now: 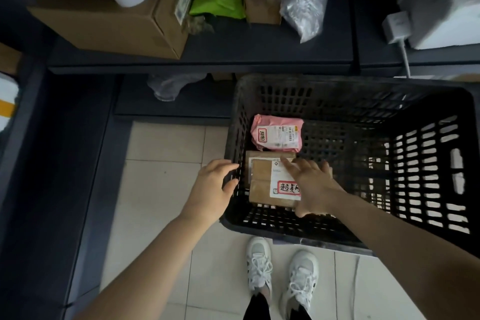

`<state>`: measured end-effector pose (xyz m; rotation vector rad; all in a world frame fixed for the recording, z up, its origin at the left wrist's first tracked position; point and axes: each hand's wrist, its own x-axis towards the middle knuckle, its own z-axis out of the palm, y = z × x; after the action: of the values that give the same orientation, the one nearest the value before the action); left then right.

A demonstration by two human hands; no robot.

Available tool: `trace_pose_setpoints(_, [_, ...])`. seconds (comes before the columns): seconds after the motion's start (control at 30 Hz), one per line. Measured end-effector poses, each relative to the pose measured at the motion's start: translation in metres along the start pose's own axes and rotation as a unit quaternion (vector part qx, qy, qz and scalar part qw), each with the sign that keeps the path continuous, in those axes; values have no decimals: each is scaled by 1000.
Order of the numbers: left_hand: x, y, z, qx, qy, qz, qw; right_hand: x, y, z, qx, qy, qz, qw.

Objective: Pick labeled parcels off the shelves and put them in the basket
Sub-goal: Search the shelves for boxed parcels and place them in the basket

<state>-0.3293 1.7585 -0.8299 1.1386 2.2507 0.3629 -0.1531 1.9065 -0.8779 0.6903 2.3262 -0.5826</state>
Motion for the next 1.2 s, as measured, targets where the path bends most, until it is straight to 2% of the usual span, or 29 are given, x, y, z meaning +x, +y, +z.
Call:
trace_pose_setpoints(0.07, [3, -1, 1, 0, 8, 7, 1000, 3, 3, -10, 25, -27, 1, 999])
trace_pose_setpoints(0.17, [5, 0, 1, 4, 7, 13, 1000, 3, 21, -37, 81, -126, 13, 989])
trace_pose_setpoints(0.27, [6, 0, 1, 9, 10, 18, 1000, 6, 34, -57, 86, -189, 20, 978])
trace_pose_setpoints(0.43, [7, -2, 2, 1, 23, 26, 999, 17, 43, -69, 105, -236, 10, 966])
trace_pose_setpoints(0.53, [7, 0, 4, 43, 49, 44, 997, 9, 48, -70, 93, -228, 7, 969])
trace_pose_setpoints(0.6, [7, 10, 4, 58, 75, 70, 993, 3, 46, -61, 69, -187, 4, 980])
trace_pose_setpoints(0.63, [9, 18, 3, 47, 57, 88, 993, 1, 45, -55, 49, -156, 1, 987])
trace_pose_setpoints(0.7, [12, 32, 5, 41, -51, 130, 989, 0, 46, -46, 23, -109, -11, 994])
trace_pose_setpoints(0.77, [19, 44, 10, 107, -144, 159, 971, -4, 47, -47, 42, -87, -20, 995])
trace_pose_setpoints(0.83, [26, 51, 18, 165, -170, 165, 957, -9, 47, -56, 49, -61, -38, 996])
trace_pose_setpoints(0.97, [51, 68, 13, 170, -119, 175, 963, -18, 45, -77, 28, 23, -75, 997])
trace_pose_setpoints(1.07, [69, 80, -5, 150, -68, 181, 969, -25, 52, -92, 106, 121, -77, 984])
trace_pose_setpoints(1.13, [76, 83, -14, 134, -37, 163, 977, -33, 67, -98, 217, 235, -26, 947])
trace_pose_setpoints(1.2, [79, 83, -20, 121, 0, 144, 982, -42, 88, -87, 301, 353, 59, 884])
